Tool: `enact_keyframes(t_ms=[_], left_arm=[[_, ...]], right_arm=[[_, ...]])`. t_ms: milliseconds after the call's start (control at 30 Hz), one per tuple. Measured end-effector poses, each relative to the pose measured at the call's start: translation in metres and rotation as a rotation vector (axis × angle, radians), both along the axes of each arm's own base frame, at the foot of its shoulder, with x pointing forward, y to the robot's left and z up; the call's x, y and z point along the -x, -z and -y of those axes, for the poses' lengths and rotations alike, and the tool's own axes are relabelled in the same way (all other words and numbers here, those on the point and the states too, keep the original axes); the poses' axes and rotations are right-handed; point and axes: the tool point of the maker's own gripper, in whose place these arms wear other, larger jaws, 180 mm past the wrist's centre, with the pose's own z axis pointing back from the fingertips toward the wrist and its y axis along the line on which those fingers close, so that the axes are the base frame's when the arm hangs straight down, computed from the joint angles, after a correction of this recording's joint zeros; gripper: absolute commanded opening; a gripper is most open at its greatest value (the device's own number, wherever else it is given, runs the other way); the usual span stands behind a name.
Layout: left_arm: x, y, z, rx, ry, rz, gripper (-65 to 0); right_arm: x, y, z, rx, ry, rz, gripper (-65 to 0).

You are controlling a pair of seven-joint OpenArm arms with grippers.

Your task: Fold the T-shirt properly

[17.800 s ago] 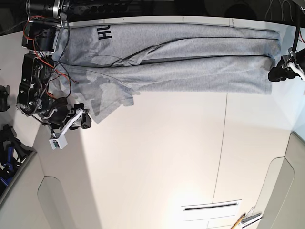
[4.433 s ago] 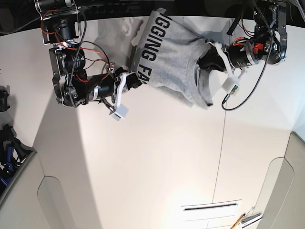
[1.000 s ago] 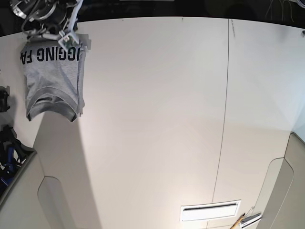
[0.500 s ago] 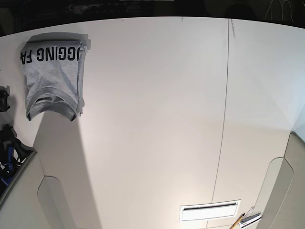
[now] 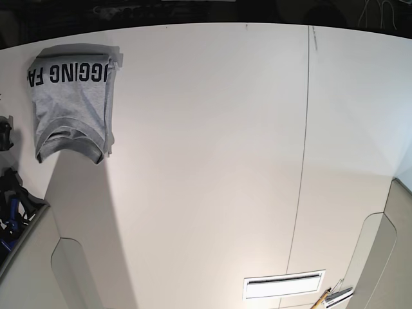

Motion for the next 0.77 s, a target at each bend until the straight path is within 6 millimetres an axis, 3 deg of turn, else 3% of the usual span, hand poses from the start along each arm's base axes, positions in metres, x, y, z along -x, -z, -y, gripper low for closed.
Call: enact_keyframes(t_ms=[167,267,333,500,633,767], left_arm=[[-0.040,0.035,0.072,0.108,0.125,0.101,-65.0],[-0.059,0.048,0.117,0.171,0.165,0.125,-65.0],[-0.068,0.055,0.134,0.187,0.162,0.125,-65.0],[-0.088,0.078,0.123,0.042,0.118,0.124,-65.0],[-0.108,0.085,0.114,-0.041,0.083,0.178,-65.0],[-0.106,0.086,0.109,-0.074,0.079,0.174,-65.0]], right_arm=[[-0.020,0.013,-0.022,-0.037,-0.087,-0.011,-65.0],[-0.043,0.022,-0.050,-0.093,-0.108,0.033,-65.0],[-0.061,0.030,-0.072,-0.110,-0.086,0.092,-65.0],[-0.112,0.054,-0.132,-0.087,0.073,0.310,-65.0],[-0.111,0.053,-0.164,-0.118,0.102,0.306,-65.0],[-0.097,0.052,-0.176,-0.133,0.105,0.280,-65.0]])
